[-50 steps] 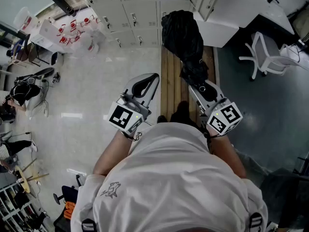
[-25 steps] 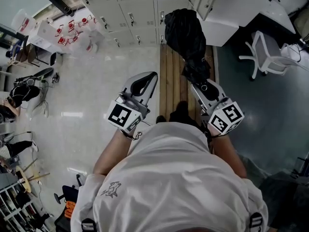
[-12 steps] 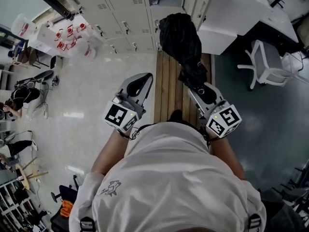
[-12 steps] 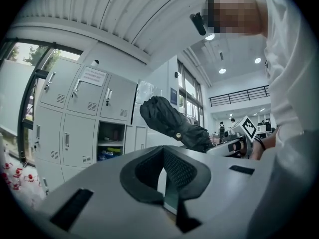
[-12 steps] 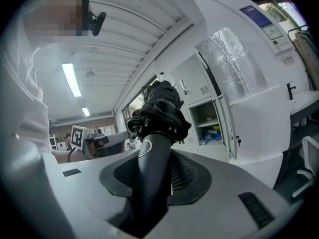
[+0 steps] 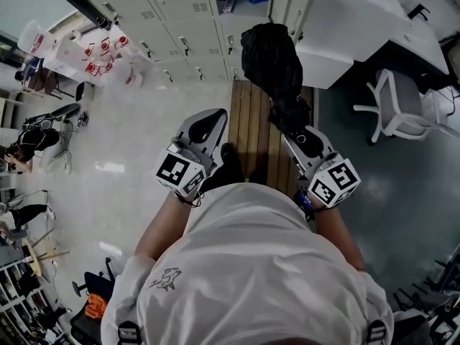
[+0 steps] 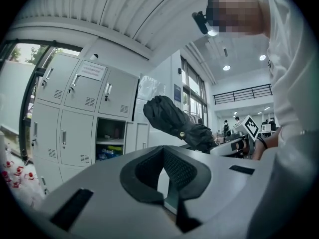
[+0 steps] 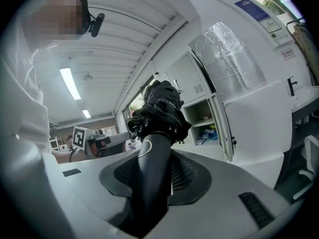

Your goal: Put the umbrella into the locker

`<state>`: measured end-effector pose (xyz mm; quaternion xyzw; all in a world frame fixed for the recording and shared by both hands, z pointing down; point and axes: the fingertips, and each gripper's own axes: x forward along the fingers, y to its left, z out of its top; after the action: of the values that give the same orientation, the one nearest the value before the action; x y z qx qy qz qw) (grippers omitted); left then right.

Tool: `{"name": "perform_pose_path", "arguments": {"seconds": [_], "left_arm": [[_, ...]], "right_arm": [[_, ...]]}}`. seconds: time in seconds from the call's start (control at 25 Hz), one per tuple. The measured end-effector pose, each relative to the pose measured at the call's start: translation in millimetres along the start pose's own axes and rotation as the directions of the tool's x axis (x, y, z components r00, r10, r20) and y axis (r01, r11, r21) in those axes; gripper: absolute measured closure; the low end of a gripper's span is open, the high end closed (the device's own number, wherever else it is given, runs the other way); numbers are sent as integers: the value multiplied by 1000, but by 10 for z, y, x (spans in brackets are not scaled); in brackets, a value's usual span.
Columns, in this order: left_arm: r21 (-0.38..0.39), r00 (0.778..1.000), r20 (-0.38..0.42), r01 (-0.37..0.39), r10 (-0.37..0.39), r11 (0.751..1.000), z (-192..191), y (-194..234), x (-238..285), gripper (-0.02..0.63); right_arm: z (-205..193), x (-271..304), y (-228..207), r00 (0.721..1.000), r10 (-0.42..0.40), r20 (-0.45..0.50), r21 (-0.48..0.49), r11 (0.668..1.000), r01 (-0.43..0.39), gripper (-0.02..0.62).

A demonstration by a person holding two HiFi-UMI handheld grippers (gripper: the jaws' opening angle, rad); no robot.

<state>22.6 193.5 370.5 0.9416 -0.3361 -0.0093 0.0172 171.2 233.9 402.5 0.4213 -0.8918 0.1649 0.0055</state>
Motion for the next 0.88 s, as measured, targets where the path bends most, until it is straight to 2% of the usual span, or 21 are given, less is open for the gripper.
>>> {"name": "perform_pose_path", "arguments": {"seconds": [0.2,0.4,0.88], "left_arm": [[-4,1000,15,17,-17,1000,-27,47,167,595],[-12,999,17,32,-32,999,-44,272,379,595],[-35,998,5,61,-61,998,-139,1236,830,595]], "right_arm": [[-15,79,-122,1000,-8,-8,2,1000,8,434],[71,308,-260,1000,-12,-14,-4,1000,12,434],[156,1242,-644,998,-28,-56,24,999,29,434]]}}
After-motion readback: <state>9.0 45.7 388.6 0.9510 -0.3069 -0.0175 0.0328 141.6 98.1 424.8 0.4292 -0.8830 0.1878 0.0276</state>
